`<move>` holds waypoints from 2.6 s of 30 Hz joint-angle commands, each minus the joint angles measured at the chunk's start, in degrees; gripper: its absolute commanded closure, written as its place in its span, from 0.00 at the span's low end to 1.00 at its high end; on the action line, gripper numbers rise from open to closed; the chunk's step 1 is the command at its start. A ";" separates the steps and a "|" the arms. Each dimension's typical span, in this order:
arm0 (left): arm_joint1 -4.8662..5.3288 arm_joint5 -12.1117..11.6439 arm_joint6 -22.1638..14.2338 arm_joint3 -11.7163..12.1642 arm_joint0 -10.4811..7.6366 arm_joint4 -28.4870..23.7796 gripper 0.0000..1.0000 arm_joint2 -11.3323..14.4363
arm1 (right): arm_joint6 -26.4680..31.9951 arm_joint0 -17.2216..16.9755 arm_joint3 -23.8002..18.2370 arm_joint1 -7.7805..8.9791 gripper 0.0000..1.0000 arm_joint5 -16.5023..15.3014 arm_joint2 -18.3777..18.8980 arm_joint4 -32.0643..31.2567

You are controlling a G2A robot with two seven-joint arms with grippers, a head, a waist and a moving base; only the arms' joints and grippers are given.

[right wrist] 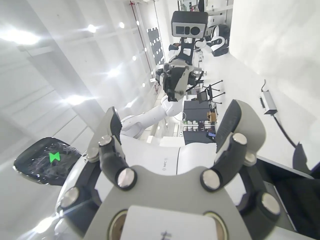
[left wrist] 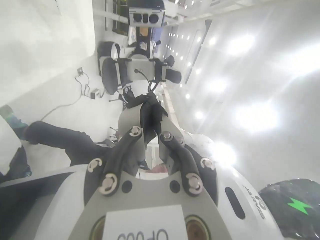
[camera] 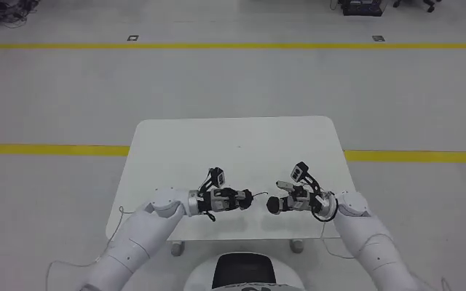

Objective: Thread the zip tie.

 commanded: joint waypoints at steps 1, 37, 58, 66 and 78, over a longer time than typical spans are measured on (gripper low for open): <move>-0.15 -0.53 -1.79 1.95 -0.64 -1.50 1.00 0.34 | 0.00 0.74 0.30 0.65 0.00 -0.60 -2.35 1.95; 0.03 -1.26 -1.85 4.88 -2.06 -3.48 1.00 3.12 | 0.00 1.69 3.60 1.76 0.60 -4.93 -6.12 8.44; 0.28 -1.71 -1.45 6.37 -2.92 -3.30 1.00 4.57 | 0.00 3.10 5.68 2.26 0.80 -5.87 -8.80 10.37; 0.48 -1.75 -1.61 6.63 -3.19 -3.18 1.00 4.82 | 0.00 3.40 6.35 2.50 0.82 -5.88 -9.51 11.40; 0.59 -1.42 -2.45 6.72 -3.68 -2.89 1.00 5.98 | 0.00 4.30 7.78 2.59 0.83 -5.30 -10.68 12.52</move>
